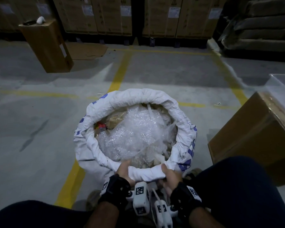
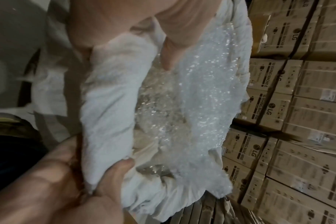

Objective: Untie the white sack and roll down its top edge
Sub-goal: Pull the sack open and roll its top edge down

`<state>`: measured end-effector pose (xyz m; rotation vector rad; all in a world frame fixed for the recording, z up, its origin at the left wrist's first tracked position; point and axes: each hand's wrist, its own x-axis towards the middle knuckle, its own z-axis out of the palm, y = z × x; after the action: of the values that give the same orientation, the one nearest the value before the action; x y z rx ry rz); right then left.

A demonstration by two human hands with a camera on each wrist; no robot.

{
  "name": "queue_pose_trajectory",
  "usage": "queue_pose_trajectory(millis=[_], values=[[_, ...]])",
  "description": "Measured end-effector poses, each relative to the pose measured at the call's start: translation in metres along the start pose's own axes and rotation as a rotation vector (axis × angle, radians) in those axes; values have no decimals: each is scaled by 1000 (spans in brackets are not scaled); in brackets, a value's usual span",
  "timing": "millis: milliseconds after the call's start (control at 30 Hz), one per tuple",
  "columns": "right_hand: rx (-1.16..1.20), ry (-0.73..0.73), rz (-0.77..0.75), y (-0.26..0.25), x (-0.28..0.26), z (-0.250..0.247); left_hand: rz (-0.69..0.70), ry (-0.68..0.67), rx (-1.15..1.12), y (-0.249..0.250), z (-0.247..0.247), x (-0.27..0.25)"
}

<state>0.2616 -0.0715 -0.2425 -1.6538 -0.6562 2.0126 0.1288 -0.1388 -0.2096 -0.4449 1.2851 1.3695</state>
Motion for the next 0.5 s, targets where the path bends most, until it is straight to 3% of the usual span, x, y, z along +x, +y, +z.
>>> queue_pose_trajectory(millis=[133, 233, 300, 400, 500], values=[[217, -189, 28, -13, -1, 10, 60, -77, -119, 0, 10, 2], [280, -248, -14, -29, -9, 16, 48, -94, -135, 3, 10, 10], [235, -175, -24, -36, -17, 32, -36, -149, -106, 0, 5, 13], [303, -43, -194, -49, -20, 45, -50, -137, -65, -2, 1, 18], [326, -214, 8, -51, -22, 36, -90, -78, 75, -4, -8, 28]])
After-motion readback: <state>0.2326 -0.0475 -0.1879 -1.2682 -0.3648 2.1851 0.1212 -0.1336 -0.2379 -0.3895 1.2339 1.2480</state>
